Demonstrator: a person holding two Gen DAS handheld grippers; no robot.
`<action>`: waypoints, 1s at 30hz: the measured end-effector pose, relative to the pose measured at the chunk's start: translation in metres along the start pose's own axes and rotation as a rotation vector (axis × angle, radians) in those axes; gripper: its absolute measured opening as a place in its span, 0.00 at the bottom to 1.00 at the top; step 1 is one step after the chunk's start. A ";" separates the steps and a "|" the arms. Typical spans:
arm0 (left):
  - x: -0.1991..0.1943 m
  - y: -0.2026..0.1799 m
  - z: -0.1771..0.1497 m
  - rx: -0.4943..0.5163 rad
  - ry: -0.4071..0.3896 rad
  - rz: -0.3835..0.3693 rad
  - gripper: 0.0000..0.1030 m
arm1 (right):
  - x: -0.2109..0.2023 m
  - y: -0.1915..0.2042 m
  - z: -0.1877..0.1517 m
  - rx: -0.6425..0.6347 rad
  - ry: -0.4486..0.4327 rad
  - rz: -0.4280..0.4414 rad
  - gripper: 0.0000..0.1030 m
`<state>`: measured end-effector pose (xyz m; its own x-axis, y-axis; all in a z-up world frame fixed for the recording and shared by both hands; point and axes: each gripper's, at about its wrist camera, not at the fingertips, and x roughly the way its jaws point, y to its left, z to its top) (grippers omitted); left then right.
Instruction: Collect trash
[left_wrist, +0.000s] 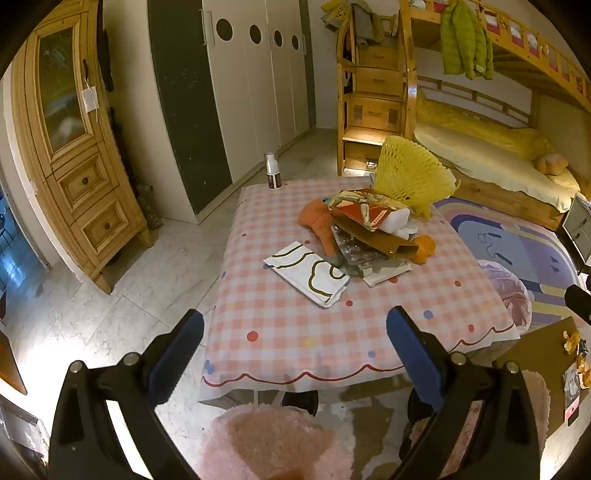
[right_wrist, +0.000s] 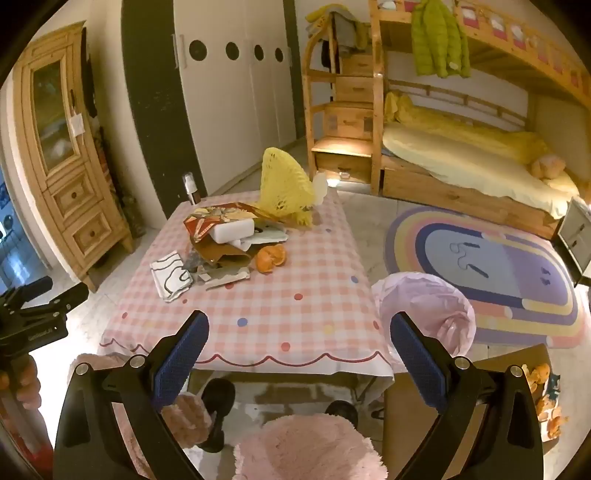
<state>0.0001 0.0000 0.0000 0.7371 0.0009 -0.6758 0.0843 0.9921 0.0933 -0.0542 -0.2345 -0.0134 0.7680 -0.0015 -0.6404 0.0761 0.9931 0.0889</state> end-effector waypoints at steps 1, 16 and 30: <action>0.000 0.000 0.000 0.000 -0.001 0.001 0.93 | 0.000 0.000 0.000 -0.002 0.002 -0.002 0.95; 0.000 0.000 0.000 -0.001 0.006 0.001 0.93 | 0.001 0.002 0.000 -0.009 -0.001 -0.008 0.95; 0.003 0.004 -0.004 -0.002 0.008 0.001 0.93 | 0.002 0.003 0.000 -0.012 -0.001 -0.010 0.95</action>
<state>-0.0003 0.0044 -0.0045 0.7317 0.0033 -0.6816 0.0818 0.9923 0.0926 -0.0524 -0.2314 -0.0143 0.7677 -0.0119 -0.6407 0.0767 0.9943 0.0734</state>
